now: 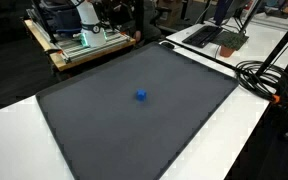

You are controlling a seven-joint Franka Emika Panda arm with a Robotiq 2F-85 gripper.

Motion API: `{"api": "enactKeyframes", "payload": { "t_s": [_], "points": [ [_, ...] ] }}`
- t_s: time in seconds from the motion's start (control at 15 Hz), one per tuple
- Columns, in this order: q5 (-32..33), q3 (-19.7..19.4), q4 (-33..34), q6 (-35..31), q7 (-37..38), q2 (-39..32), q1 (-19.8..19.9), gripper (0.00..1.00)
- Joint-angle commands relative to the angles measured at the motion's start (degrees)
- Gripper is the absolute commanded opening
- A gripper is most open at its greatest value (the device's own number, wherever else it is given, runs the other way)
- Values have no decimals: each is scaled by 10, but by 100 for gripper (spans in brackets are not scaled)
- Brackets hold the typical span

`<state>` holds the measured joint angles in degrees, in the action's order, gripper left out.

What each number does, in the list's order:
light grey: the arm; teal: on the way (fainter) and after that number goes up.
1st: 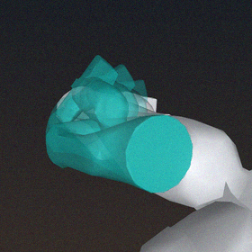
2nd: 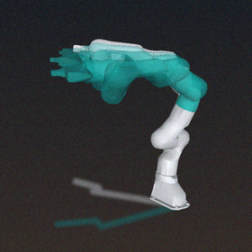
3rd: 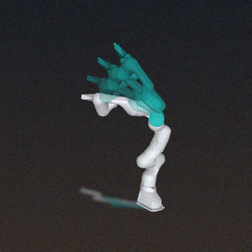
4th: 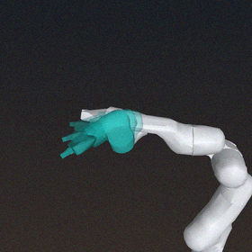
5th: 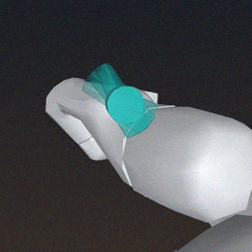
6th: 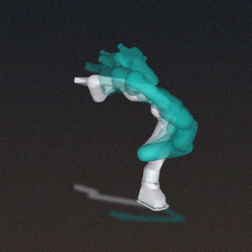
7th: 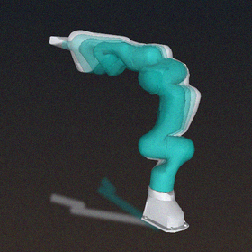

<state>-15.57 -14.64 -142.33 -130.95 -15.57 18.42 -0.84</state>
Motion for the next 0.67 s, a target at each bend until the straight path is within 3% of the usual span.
{"api": "enactKeyframes", "payload": {
  "t_s": [0.0, 0.33, 0.6],
  "points": [
    [-6, 14, 1, 2, -4, -1, 14, 100],
    [-6, 14, 2, 2, -4, -1, 14, 100],
    [122, 73, -38, -21, 17, 21, 27, 100]
  ]
}}
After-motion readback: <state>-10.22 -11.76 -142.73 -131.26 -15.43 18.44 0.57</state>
